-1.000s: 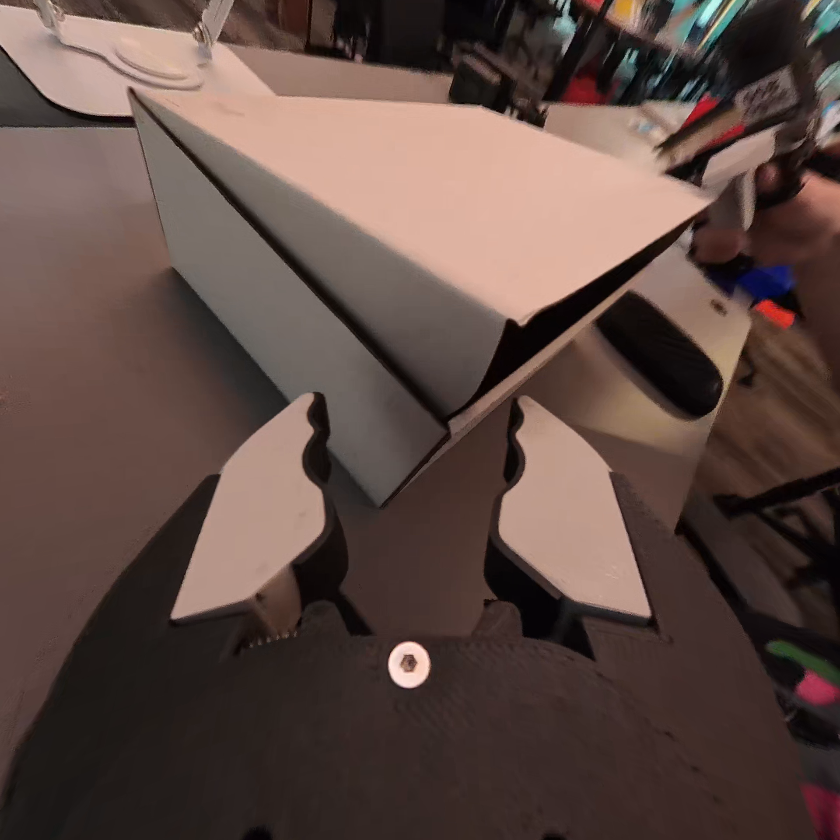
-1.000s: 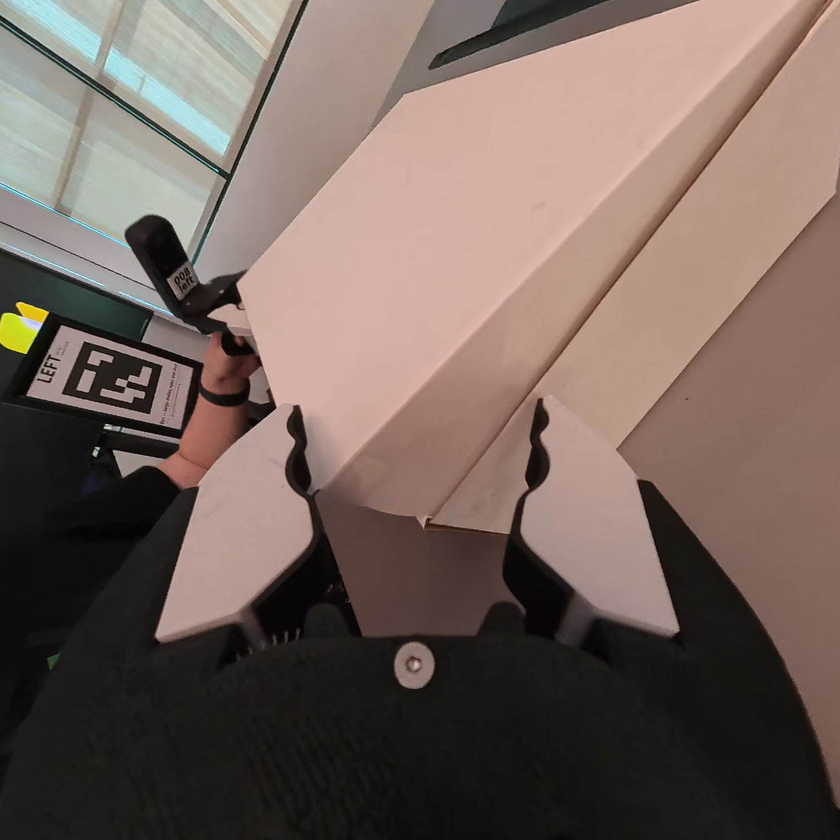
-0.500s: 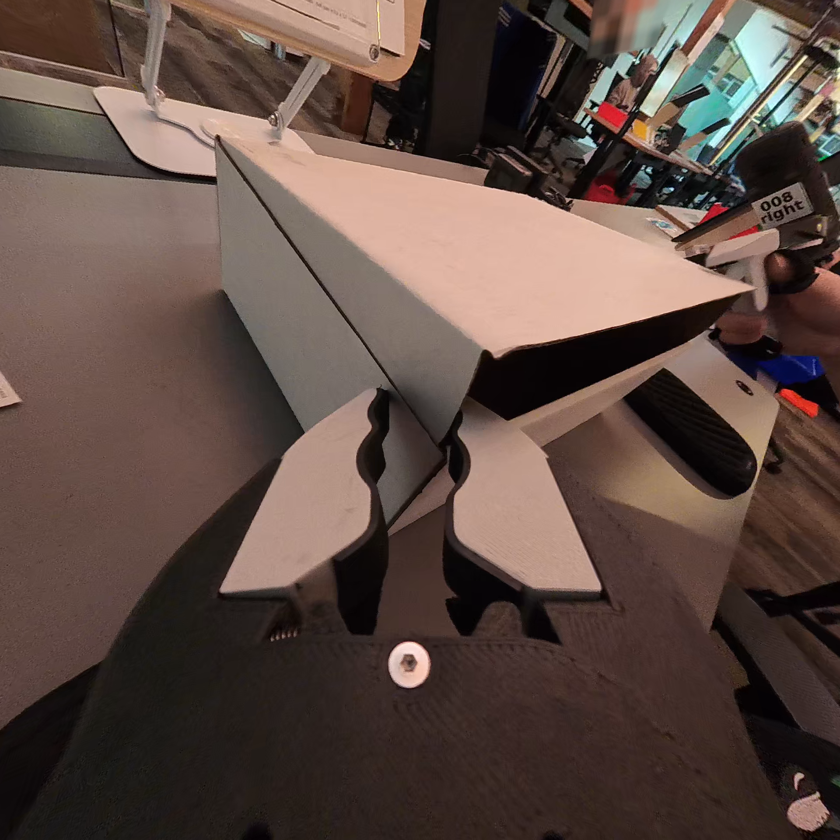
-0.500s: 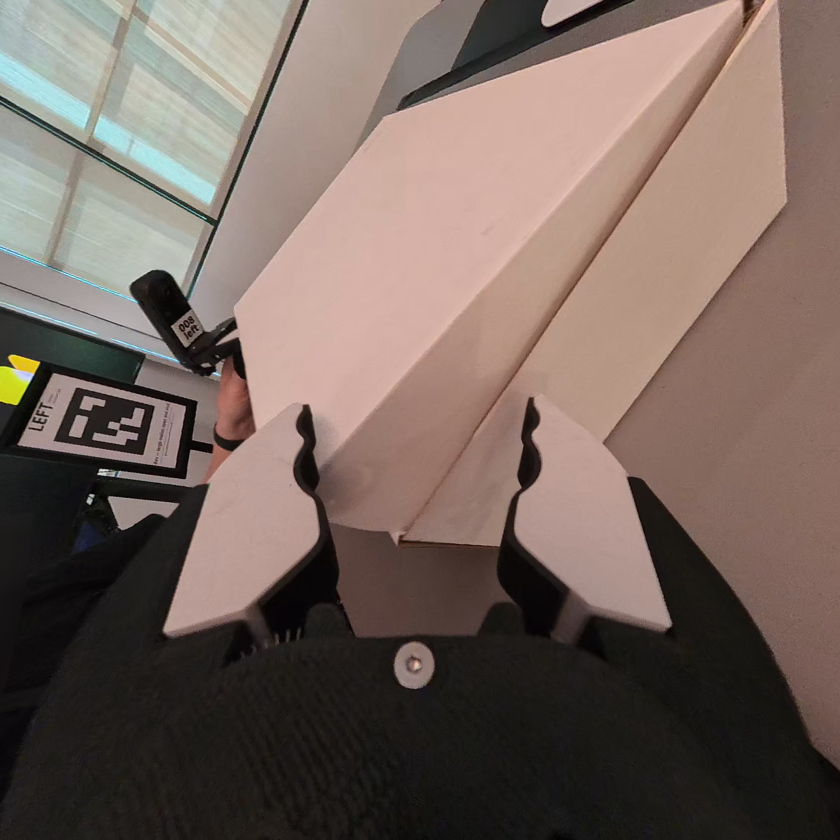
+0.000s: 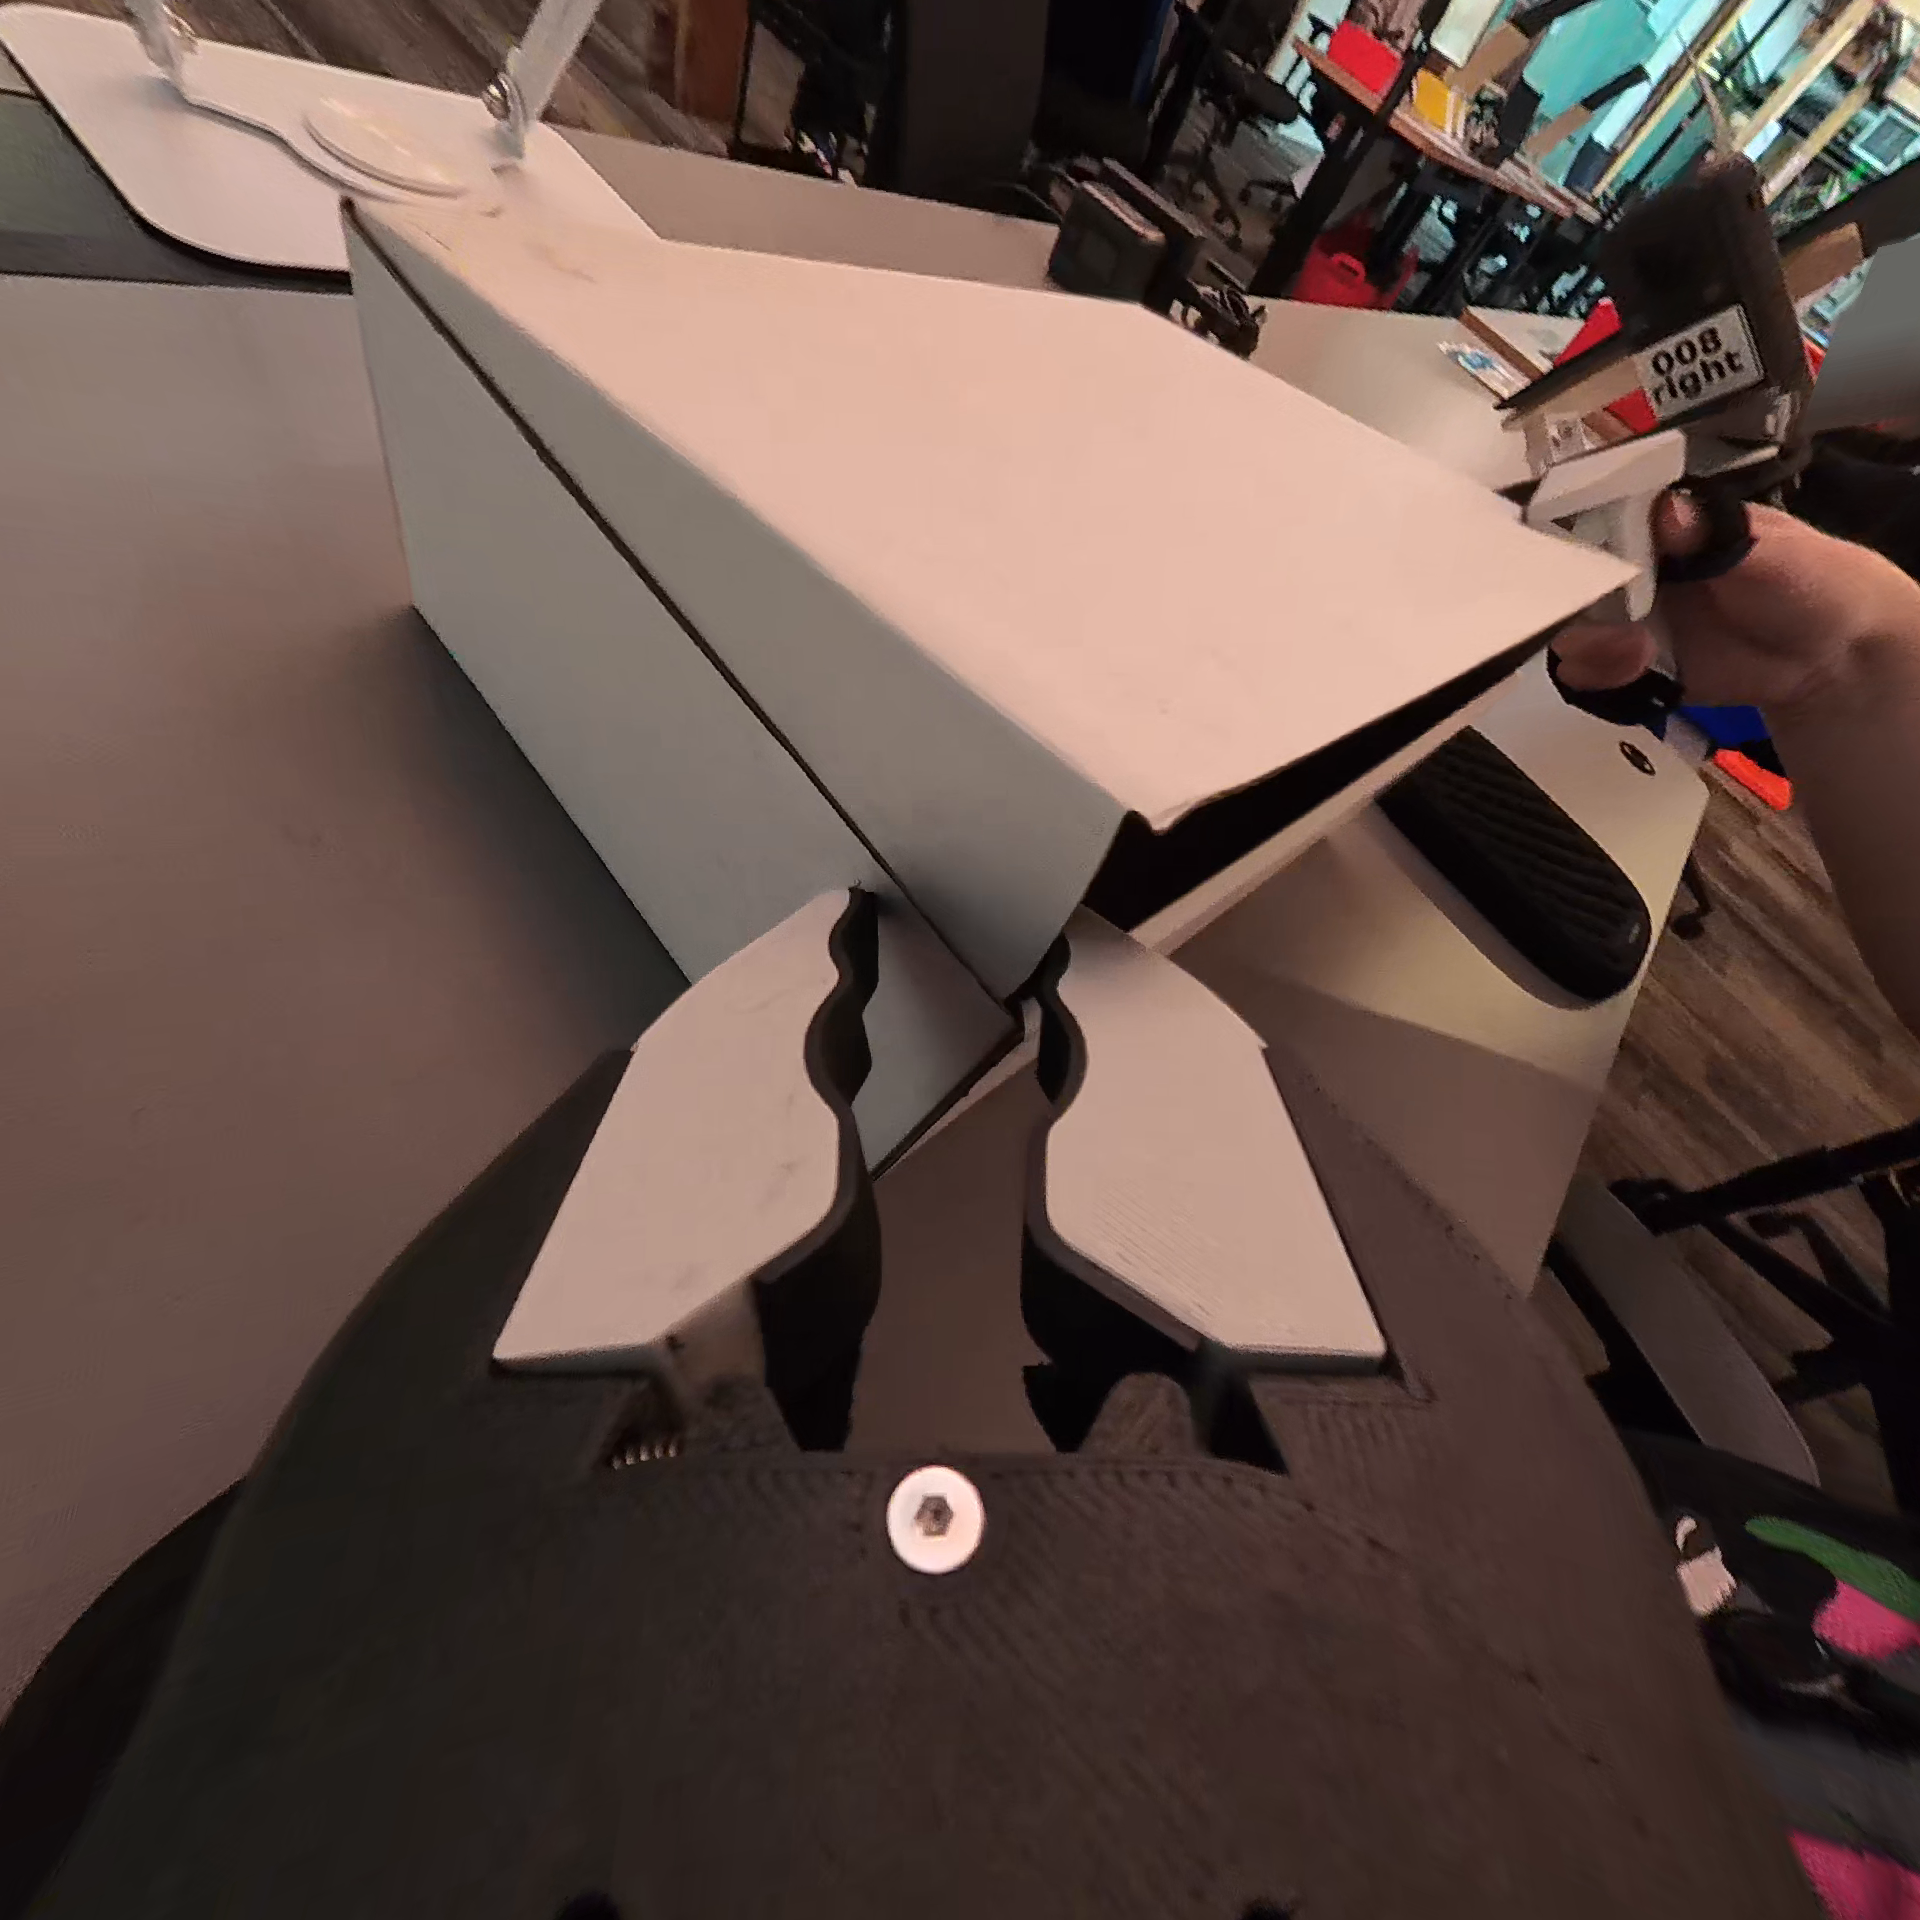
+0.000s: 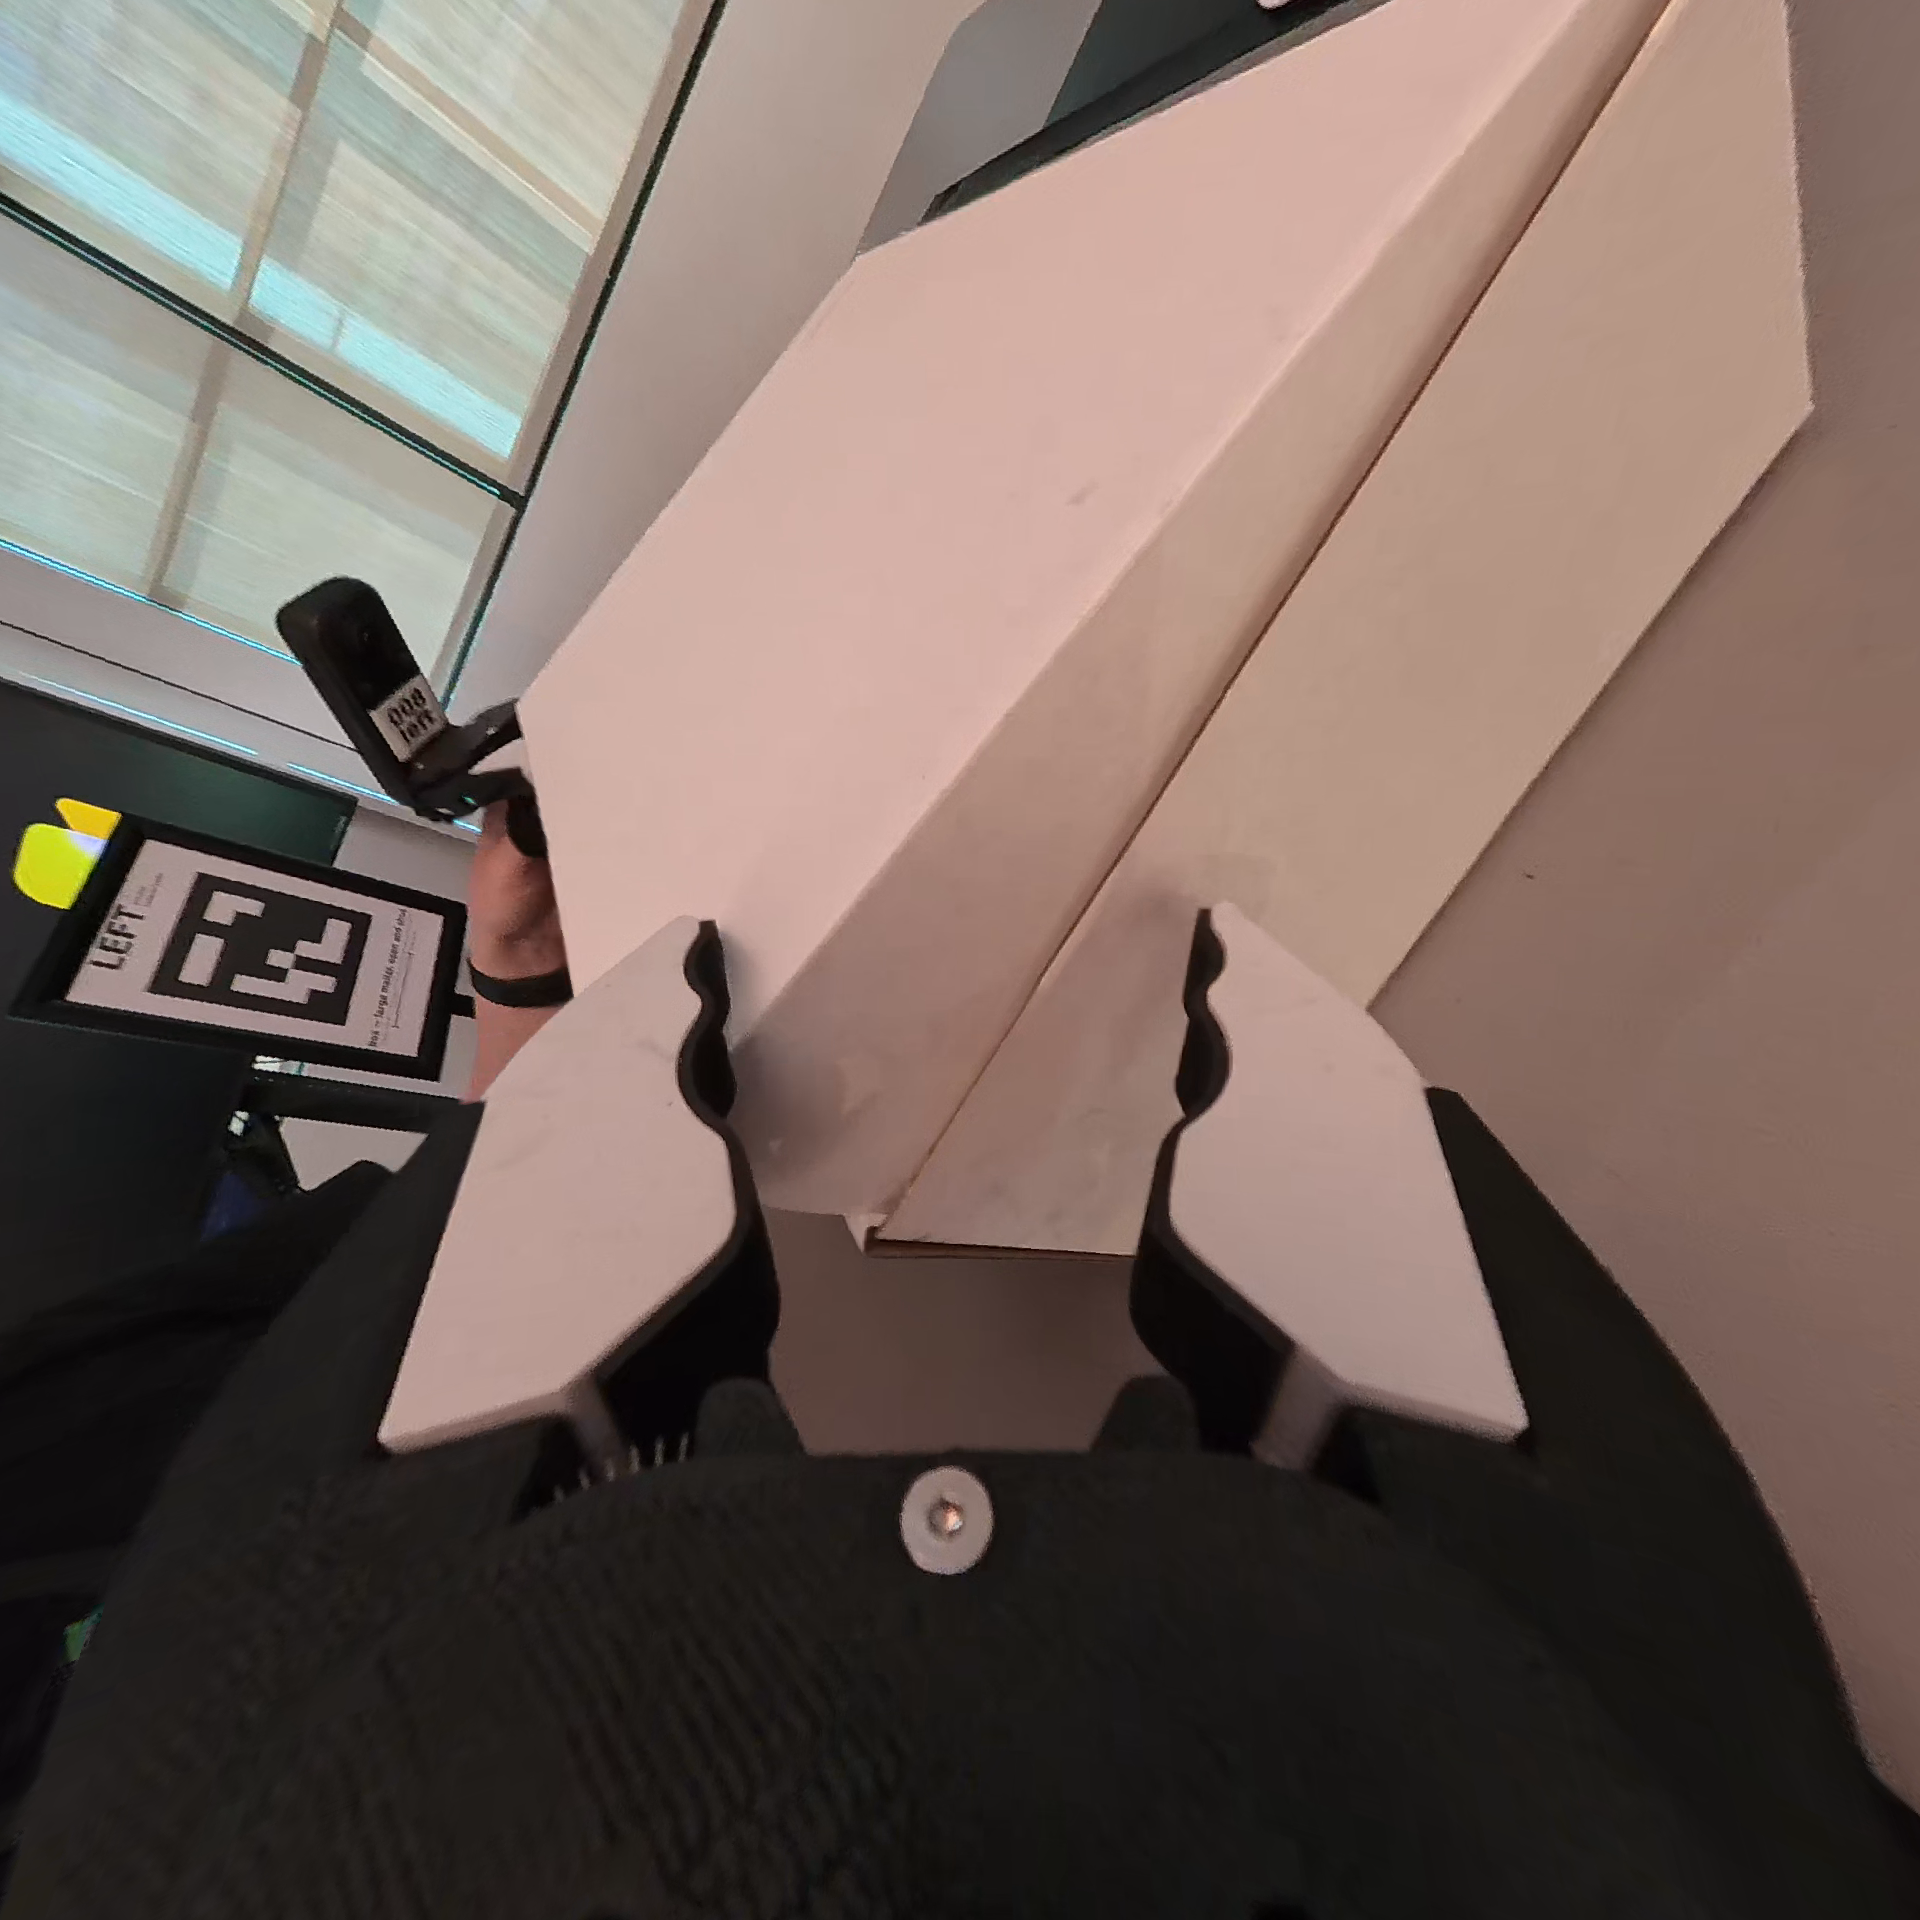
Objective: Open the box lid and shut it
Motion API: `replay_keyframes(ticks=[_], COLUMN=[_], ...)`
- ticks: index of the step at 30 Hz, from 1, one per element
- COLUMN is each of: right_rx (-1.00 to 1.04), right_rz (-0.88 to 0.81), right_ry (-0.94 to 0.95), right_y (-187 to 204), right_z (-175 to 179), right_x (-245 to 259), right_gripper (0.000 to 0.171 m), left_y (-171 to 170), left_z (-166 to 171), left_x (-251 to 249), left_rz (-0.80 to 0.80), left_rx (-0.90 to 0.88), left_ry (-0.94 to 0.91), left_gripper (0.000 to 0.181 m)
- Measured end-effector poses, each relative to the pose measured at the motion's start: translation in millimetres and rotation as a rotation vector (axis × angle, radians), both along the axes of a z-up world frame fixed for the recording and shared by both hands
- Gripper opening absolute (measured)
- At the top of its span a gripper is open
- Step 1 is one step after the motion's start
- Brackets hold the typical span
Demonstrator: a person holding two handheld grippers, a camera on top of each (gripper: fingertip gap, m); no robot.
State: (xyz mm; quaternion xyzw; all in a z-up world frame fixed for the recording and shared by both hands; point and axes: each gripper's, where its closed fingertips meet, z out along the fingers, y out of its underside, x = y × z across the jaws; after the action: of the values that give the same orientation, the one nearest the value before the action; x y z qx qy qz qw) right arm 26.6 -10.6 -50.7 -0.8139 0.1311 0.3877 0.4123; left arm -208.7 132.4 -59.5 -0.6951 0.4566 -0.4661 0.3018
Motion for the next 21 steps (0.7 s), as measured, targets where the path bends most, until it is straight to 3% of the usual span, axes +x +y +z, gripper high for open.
replay_keyframes(ticks=[7,10,12,17,21], right_rx=[-0.035,-0.045,-0.066,-0.023,0.176], right_rz=[0.022,0.018,0.03,0.077,0.096], right_ry=[-0.054,-0.067,-0.112,-0.121,-0.176], right_y=[2.1,2.3,1.2,1.7,13.0], right_z=[-10.3,-13.2,-20.0,-9.5,34.9], right_x=[-2.0,0.5,0.9,1.9,23.5], right_gripper=[0.086,0.085,0.086,0.085,0.077], left_y=[-10.7,-19.8,-16.9,35.8,82.7], left_z=[0.1,5.5,18.8,35.9,28.1], left_x=[-15.9,-31.1,-42.6,-51.5,-31.4], left_rz=[-0.117,-0.213,-0.231,-0.066,0.019], left_rx=[0.008,-0.036,-0.07,-0.024,0.178], left_ry=[0.003,-0.016,-0.091,-0.14,-0.003], left_gripper=[0.034,0.015,0.015,0.026,0.014])
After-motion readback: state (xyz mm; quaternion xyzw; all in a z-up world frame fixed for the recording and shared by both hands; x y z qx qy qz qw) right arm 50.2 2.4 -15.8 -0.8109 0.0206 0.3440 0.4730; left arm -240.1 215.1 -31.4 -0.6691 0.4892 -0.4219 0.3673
